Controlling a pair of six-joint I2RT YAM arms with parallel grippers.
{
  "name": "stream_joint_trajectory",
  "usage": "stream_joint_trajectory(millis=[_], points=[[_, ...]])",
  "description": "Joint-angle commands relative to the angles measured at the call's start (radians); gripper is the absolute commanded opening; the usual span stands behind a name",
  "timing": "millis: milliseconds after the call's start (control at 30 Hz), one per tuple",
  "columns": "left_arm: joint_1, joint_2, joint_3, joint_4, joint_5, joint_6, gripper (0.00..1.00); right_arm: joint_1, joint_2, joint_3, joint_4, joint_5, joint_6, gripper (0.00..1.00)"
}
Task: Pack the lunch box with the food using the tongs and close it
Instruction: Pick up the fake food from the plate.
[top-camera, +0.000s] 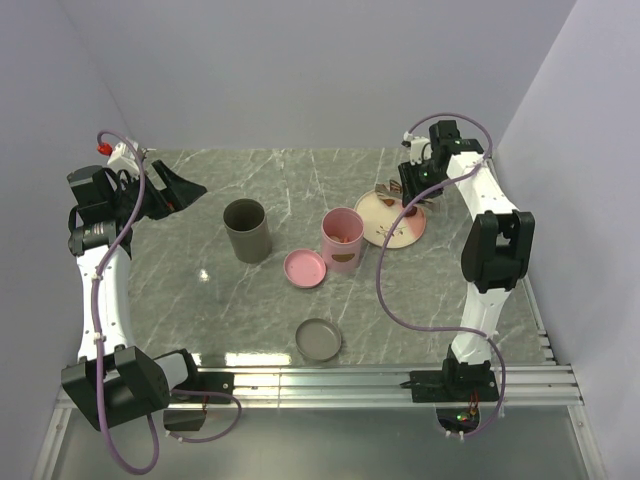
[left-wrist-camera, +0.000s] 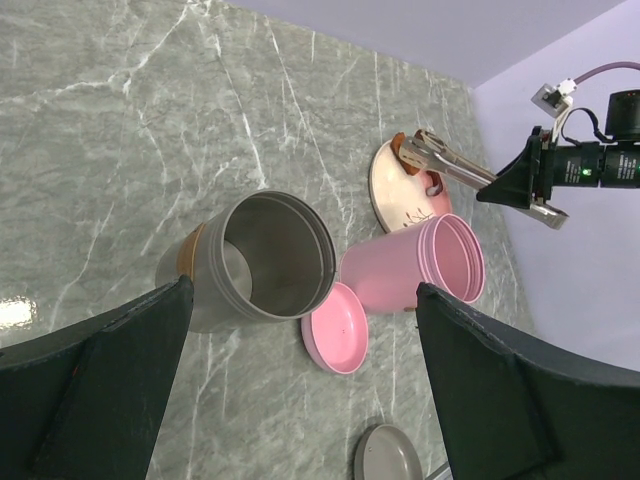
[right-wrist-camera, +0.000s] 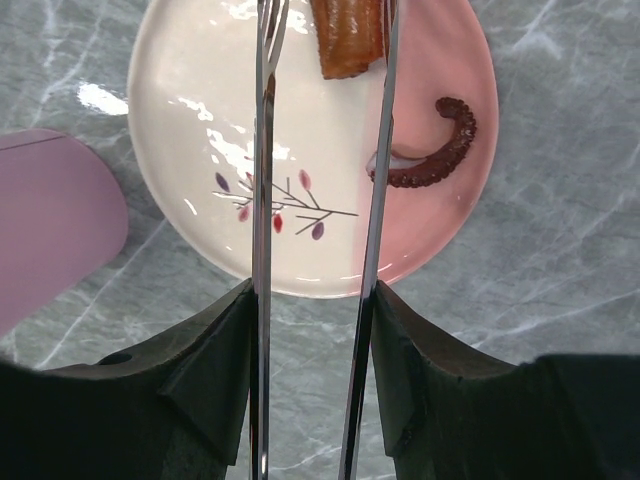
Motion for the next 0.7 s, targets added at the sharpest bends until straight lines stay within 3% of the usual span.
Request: stream_joint_trajectory(millis=[0,667], points=[[0.002,-0.011,-0.002,0.048,0.019,-0.021,0.99,0.001,-0.026,-0.015,0.043,0.038,-0.018,0.53],[0.004,-0.001,-0.018,0.064,0.023,-0.029,0.99,0.018,0.019,-0.041,0.050,0.050,-0.060,0.50]])
